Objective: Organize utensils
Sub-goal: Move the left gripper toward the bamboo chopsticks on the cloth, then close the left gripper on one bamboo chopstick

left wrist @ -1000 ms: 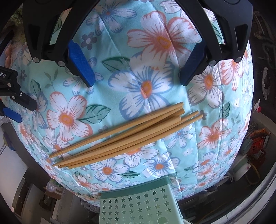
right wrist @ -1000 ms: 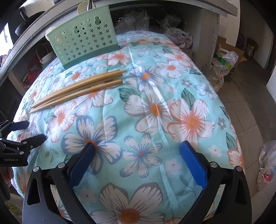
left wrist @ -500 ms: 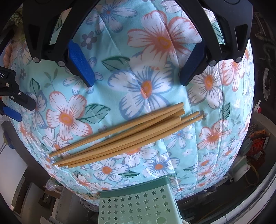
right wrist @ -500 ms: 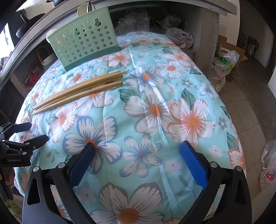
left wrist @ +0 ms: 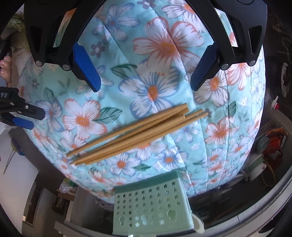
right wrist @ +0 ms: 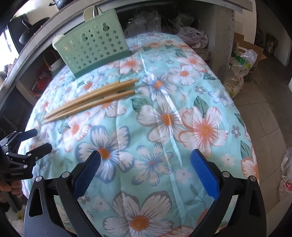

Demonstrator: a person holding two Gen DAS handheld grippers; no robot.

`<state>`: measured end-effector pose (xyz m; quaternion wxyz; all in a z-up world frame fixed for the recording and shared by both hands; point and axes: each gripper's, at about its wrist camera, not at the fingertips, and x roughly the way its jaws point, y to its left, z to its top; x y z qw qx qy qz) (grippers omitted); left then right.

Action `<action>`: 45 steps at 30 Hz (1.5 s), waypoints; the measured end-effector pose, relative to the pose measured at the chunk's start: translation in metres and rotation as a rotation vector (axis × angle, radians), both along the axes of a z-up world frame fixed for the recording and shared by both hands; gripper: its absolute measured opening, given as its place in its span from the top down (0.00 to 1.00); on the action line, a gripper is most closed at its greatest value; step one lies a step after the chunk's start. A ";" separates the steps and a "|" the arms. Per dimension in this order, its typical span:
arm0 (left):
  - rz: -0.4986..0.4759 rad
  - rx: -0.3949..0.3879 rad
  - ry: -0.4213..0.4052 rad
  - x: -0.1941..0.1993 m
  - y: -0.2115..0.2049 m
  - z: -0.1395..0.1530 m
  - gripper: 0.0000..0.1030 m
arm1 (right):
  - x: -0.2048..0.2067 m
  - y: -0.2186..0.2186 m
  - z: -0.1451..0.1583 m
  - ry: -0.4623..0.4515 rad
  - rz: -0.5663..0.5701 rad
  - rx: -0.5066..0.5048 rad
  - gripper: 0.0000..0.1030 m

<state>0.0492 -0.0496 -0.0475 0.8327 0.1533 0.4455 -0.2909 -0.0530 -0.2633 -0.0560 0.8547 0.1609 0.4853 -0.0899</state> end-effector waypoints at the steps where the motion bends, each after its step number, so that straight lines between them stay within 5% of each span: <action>1: -0.009 -0.022 -0.013 -0.002 0.002 0.006 0.08 | 0.000 0.001 0.004 -0.016 0.005 -0.001 0.08; 10: -0.141 -0.099 -0.155 -0.017 -0.017 0.039 0.20 | -0.002 -0.015 0.020 -0.071 -0.031 0.007 0.17; 24: -0.491 0.133 -0.374 -0.037 -0.099 0.016 0.59 | 0.000 -0.045 0.013 -0.056 -0.115 0.066 0.35; 33: -0.660 0.255 -0.414 -0.039 -0.136 -0.006 0.81 | 0.002 -0.058 0.006 -0.051 -0.143 0.097 0.38; 45: -0.669 0.292 -0.406 -0.026 -0.149 -0.015 0.92 | 0.002 -0.061 0.001 -0.041 -0.151 0.113 0.43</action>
